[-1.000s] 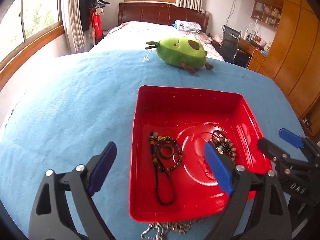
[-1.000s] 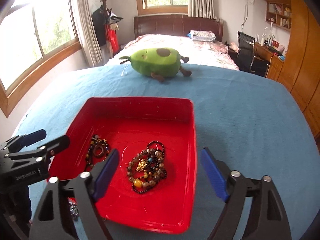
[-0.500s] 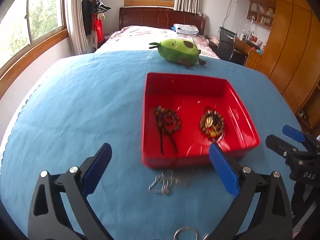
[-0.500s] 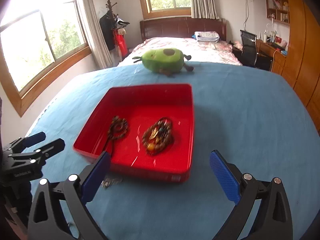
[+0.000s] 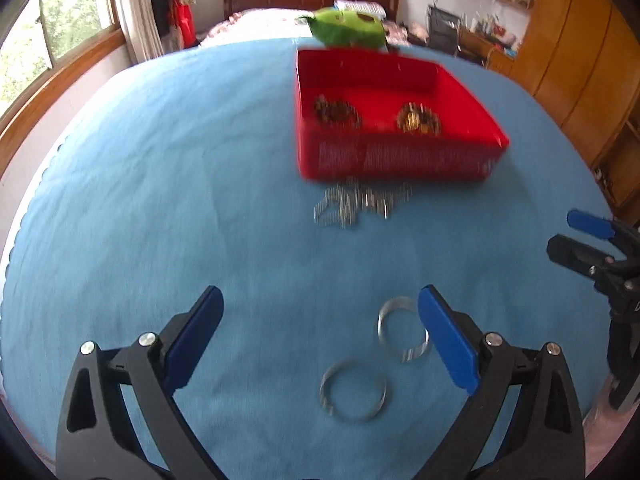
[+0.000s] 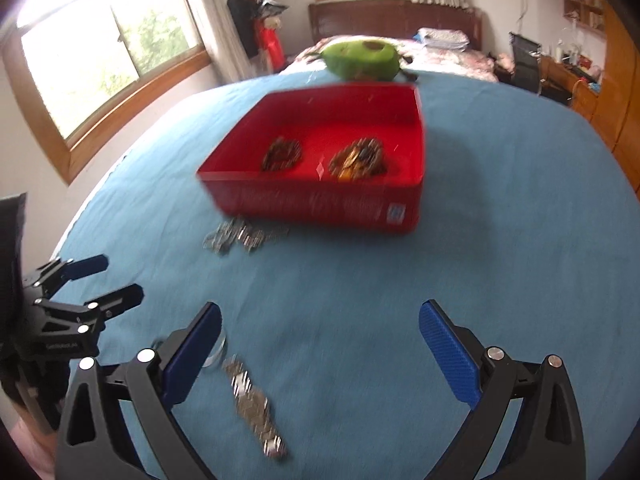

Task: Organize jewelry
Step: 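Withdraw both tools from the tray toward the silver rings and wristwatch, then grasp the large silver ring with the left tool while the right tool grasps the silver wristwatch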

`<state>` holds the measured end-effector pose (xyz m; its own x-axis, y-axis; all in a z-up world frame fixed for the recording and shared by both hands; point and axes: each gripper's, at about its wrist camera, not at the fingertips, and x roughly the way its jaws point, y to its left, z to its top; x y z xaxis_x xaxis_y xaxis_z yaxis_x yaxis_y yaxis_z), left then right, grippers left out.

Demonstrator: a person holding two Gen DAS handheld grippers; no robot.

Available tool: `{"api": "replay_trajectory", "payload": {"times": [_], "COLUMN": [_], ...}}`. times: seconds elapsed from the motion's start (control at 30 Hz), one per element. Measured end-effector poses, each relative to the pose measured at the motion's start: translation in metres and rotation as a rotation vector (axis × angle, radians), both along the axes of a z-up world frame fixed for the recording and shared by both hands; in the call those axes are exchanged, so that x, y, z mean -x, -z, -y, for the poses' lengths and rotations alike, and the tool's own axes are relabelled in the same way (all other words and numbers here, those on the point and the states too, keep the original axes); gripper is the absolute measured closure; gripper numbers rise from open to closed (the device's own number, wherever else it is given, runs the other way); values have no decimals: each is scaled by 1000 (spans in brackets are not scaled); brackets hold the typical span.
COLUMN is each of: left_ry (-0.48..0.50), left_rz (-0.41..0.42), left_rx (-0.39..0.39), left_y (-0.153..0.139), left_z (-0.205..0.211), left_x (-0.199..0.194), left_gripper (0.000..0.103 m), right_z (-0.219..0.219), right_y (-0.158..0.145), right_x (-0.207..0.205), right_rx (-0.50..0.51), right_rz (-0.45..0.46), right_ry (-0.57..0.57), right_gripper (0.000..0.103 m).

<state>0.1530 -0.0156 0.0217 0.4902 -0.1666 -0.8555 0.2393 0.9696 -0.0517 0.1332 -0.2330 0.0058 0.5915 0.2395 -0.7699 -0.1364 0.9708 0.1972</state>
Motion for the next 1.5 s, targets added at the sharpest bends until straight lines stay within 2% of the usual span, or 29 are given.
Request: {"api": "replay_trajectory", "payload": {"times": [0.07, 0.17, 0.27, 0.6, 0.97, 1.07, 1.23, 1.37, 1.5], "left_ry": [18, 46, 53, 12, 49, 62, 66, 75, 91], "left_rz": [-37, -106, -140, -121, -155, -190, -185, -178, -185], "left_rx": [3, 48, 83, 33, 0, 6, -4, -10, -9], "left_y": [9, 23, 30, 34, 53, 61, 64, 65, 63], "left_z": [-4, -8, -10, -19, -2, 2, 6, 11, 14], "left_x": [11, 24, 33, 45, 35, 29, 23, 21, 22], "left_gripper": [6, 6, 6, 7, 8, 24, 26, 38, 52], "right_z": [-3, -7, -10, -23, -58, -60, -60, -62, -61], "right_y": [6, 14, 19, 38, 66, 71, 73, 72, 73], "right_x": [12, 24, 33, 40, 31, 27, 27, 27, 25], "right_rx": [-11, -31, -50, -82, -6, 6, 28, 58, 45], "right_rz": [-14, -37, -50, -128, -204, -211, -199, -188, -191], "right_ry": [-30, -63, -80, -154, -229, -223, -232, -236, -237], "right_gripper": [4, 4, 4, 36, 42, 44, 46, 48, 49]}}
